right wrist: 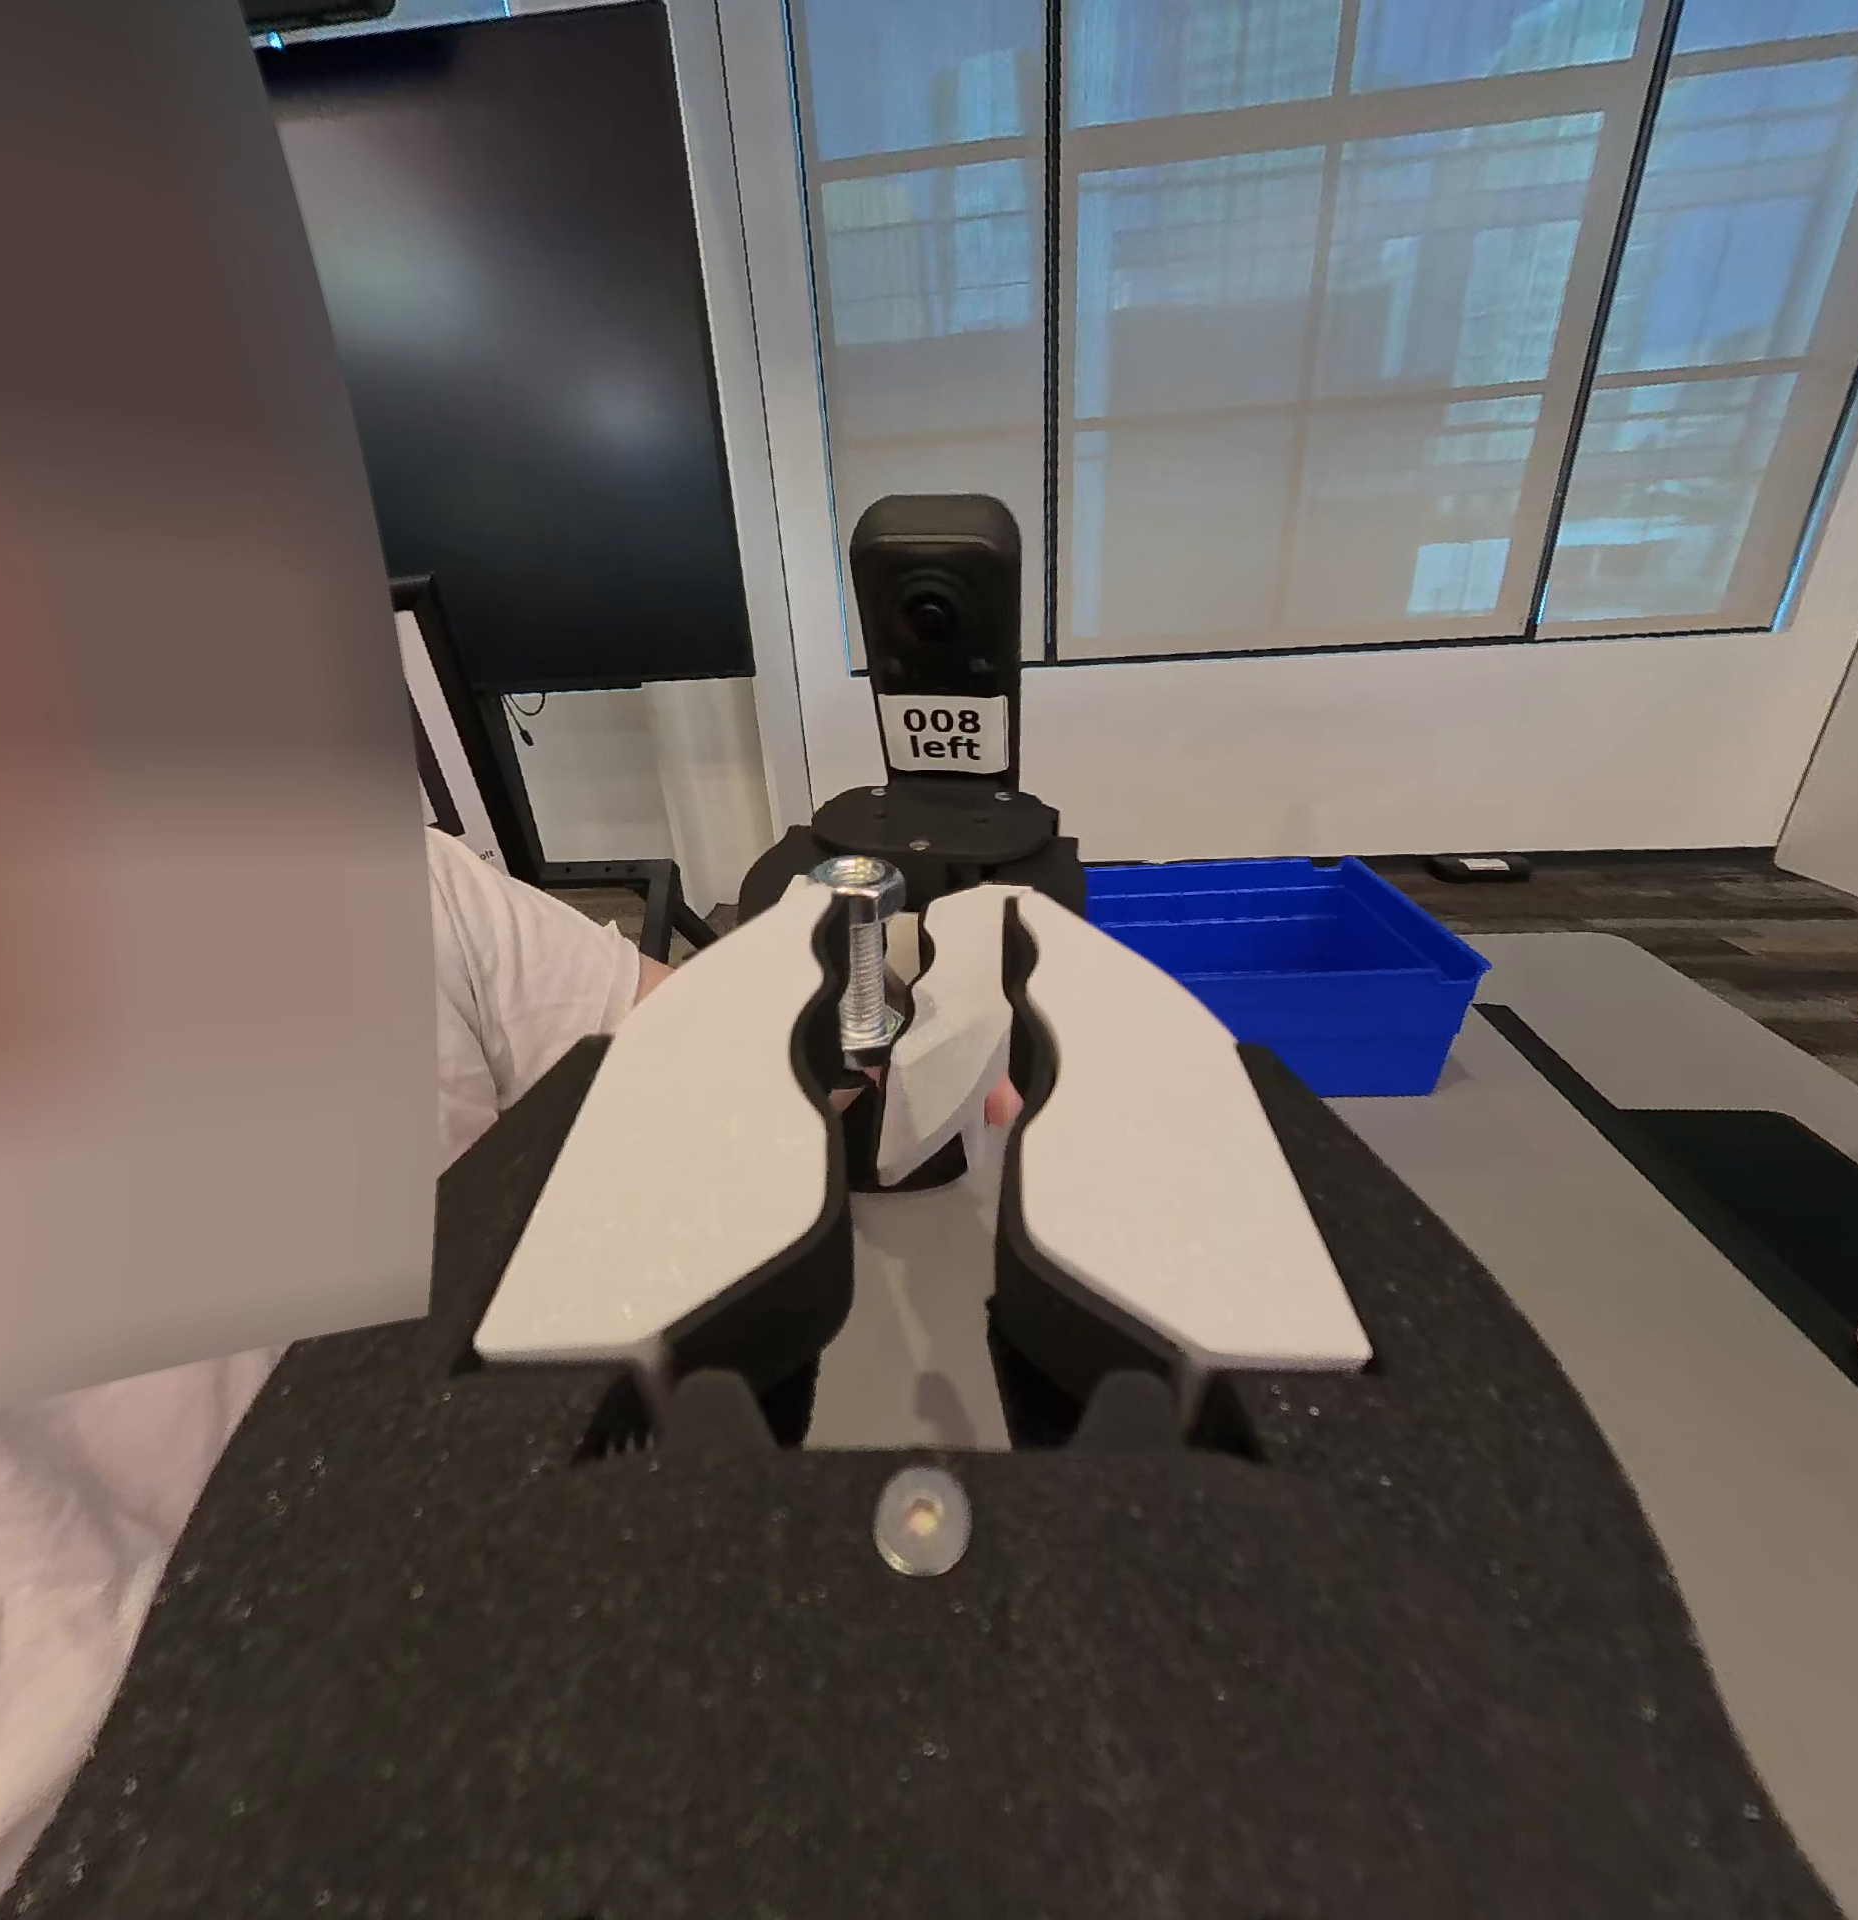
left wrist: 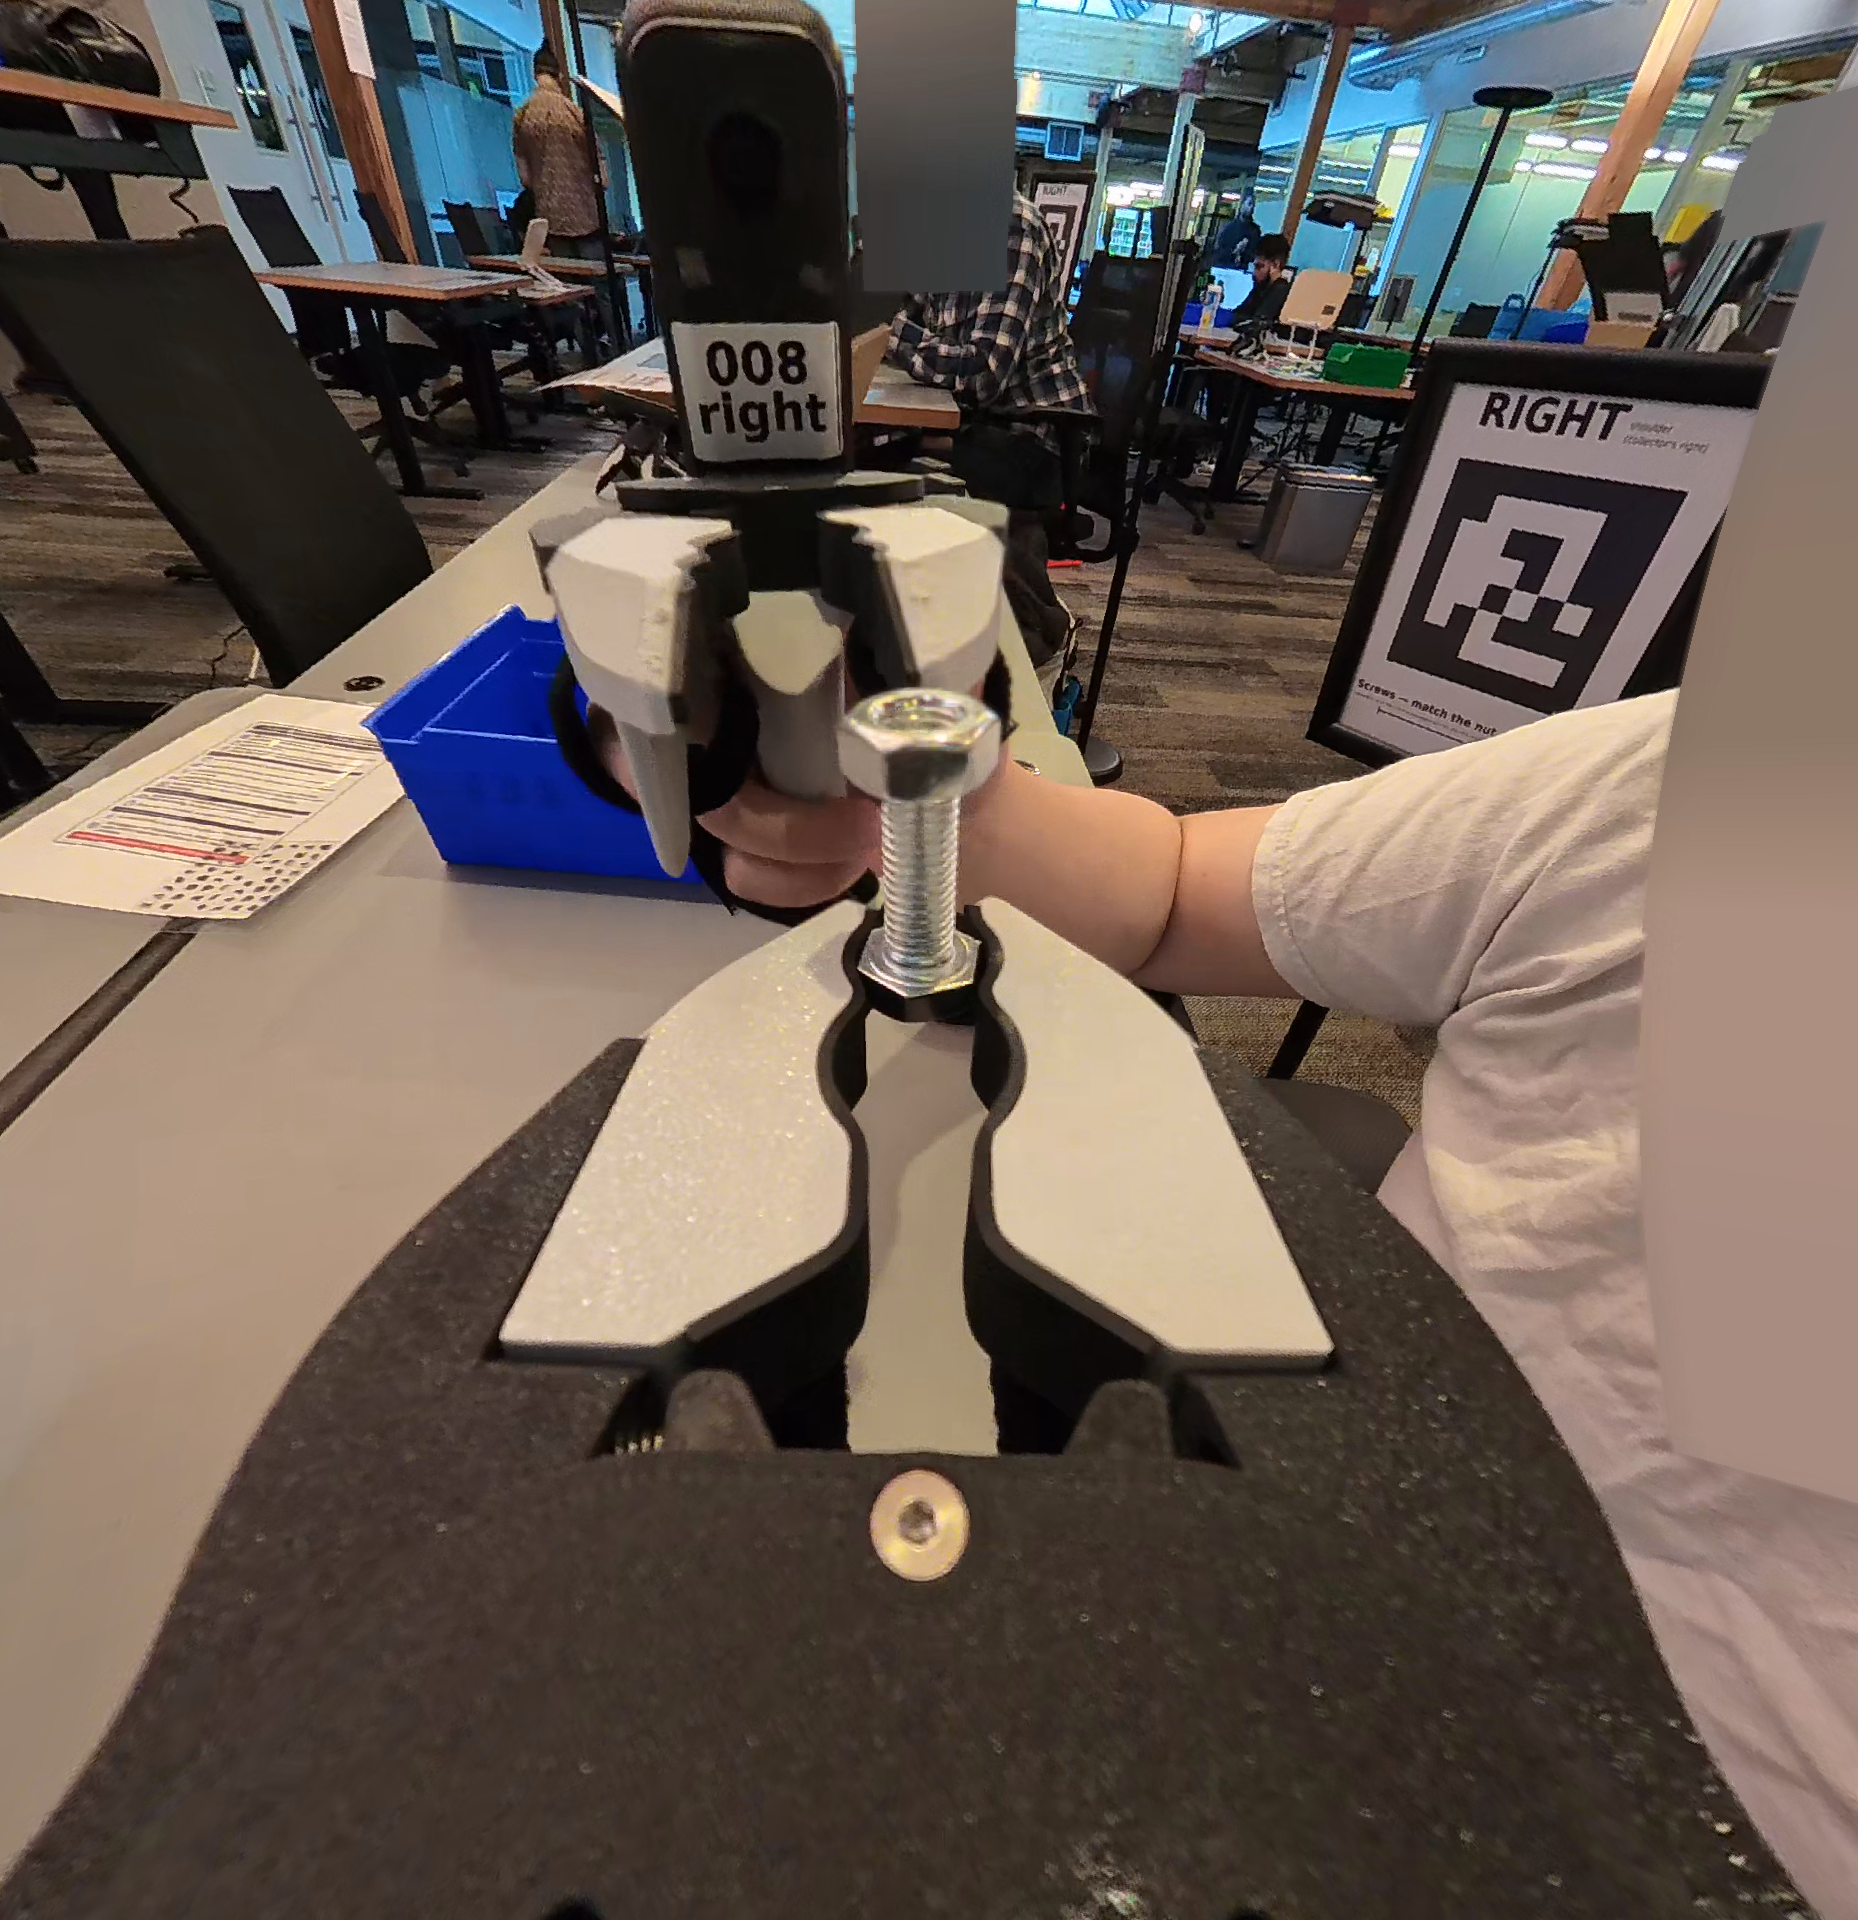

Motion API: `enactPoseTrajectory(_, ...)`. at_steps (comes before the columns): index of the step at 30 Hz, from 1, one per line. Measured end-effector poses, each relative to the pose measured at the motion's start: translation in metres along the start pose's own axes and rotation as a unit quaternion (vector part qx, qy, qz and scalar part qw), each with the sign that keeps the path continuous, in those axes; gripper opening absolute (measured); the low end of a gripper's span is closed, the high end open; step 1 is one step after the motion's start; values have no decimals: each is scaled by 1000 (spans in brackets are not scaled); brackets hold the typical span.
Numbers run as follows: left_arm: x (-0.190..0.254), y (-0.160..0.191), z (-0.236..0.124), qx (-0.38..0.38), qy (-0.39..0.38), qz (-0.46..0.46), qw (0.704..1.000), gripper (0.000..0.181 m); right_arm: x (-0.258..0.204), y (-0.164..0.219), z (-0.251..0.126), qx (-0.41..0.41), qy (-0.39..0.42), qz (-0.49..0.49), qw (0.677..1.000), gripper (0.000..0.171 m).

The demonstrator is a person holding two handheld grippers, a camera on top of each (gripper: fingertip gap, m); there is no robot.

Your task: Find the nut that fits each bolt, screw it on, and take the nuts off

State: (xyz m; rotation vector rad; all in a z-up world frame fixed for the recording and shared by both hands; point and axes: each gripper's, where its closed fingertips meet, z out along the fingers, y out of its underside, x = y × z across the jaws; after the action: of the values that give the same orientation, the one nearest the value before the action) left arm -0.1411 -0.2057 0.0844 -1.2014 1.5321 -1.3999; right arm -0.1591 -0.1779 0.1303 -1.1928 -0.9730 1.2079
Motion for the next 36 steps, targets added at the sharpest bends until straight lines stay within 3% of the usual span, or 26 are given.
enactPoseTrajectory(36, 1, 0, 0, -2, 0, 2, 1000, 15, -4, -3, -1, 2, -8, 7, 1000, 27)
